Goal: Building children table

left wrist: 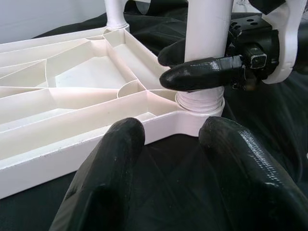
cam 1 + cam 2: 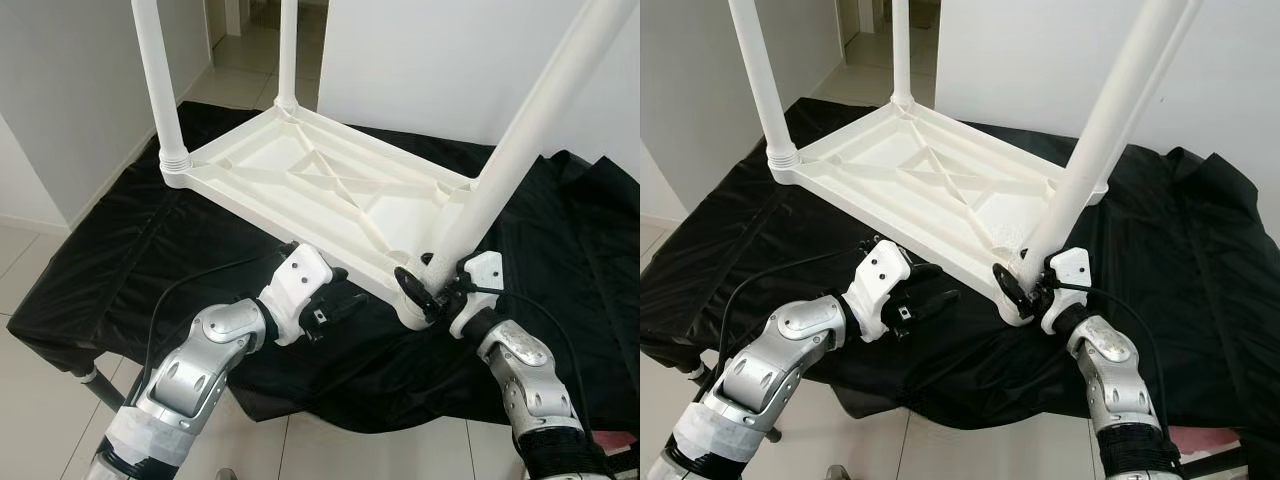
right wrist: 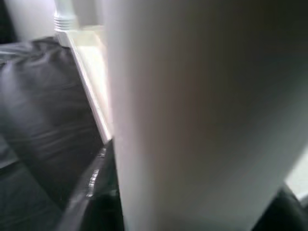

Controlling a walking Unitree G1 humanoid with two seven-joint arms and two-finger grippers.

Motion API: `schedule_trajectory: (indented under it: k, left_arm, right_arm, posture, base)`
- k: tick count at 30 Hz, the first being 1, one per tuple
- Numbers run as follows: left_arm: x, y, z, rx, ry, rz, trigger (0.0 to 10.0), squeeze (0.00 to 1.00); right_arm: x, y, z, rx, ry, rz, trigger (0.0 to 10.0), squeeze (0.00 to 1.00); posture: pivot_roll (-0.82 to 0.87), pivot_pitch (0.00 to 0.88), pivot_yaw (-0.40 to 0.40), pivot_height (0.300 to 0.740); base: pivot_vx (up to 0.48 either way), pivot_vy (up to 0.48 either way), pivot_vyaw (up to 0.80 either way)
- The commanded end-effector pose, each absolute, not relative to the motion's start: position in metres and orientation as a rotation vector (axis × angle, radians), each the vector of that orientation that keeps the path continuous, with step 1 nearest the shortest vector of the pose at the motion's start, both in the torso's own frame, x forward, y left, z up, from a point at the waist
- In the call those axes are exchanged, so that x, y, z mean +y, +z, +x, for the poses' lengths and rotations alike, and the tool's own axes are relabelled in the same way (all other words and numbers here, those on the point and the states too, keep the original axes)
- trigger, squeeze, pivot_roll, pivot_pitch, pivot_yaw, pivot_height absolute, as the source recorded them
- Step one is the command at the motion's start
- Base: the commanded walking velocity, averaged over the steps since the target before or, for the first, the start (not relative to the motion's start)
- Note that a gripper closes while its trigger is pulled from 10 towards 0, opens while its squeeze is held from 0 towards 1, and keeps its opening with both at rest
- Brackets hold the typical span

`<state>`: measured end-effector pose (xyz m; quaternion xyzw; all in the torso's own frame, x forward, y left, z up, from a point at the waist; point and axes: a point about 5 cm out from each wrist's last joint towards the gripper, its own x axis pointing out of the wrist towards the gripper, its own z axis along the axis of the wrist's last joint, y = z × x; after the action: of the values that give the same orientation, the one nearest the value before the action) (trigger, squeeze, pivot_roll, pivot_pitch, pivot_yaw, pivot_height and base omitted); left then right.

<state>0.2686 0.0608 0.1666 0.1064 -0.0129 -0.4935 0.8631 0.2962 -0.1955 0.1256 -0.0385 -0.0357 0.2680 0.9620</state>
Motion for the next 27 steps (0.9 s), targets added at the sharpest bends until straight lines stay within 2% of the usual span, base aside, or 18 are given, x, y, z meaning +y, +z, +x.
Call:
schedule_trajectory:
  k: [1,8,9,10,11,22,27]
  left_arm:
    - [0.0615,0.1638,0.2702,-0.008,-1.031,0.230,10.0,0.00]
    - [0.0608,0.1636,0.2689,-0.007,-1.031,0.227,10.0,0.00]
    - [0.0610,0.1637,0.2692,-0.007,-1.032,0.228,10.0,0.00]
    - [0.0610,0.1637,0.2692,-0.007,-1.032,0.228,10.0,0.00]
    - [0.0611,0.1635,0.2691,-0.005,-1.032,0.227,10.0,0.00]
    - [0.0607,0.1623,0.2681,-0.001,-1.031,0.225,10.0,0.00]
    - [0.0592,0.1598,0.2653,0.003,-1.031,0.218,10.0,0.00]
  right_arm:
    - [-0.1946,0.1237,0.2977,-0.057,0.570,-0.095,0.0,0.00]
    - [-0.1989,0.1192,0.2973,-0.033,0.601,-0.087,0.0,0.00]
    - [-0.1993,0.1190,0.2971,-0.034,0.590,-0.084,9.0,0.00]
    - [-0.1993,0.1190,0.2971,-0.034,0.590,-0.084,9.0,0.00]
    - [-0.1997,0.1191,0.2967,-0.039,0.578,-0.081,10.0,0.00]
    - [-0.1998,0.1216,0.2938,-0.065,0.466,-0.056,10.0,0.00]
    - [-0.1991,0.1233,0.2909,-0.072,0.302,-0.056,10.0,0.00]
  posture:
    - [0.00,0.040,-0.062,0.740]
    - [0.00,0.043,-0.059,0.740]
    - [0.00,0.045,-0.059,0.740]
    - [0.00,0.045,-0.059,0.740]
    - [0.00,0.047,-0.057,0.740]
    - [0.01,0.052,-0.074,0.740]
    - [0.01,0.048,-0.090,0.740]
  base:
    - [0.000,0.000,0.00]
    - [0.000,0.000,0.00]
    - [0.000,0.000,0.00]
    - [0.000,0.000,0.00]
    - [0.000,0.000,0.00]
    - [0.000,0.000,0.00]
    - [0.000,0.000,0.00]
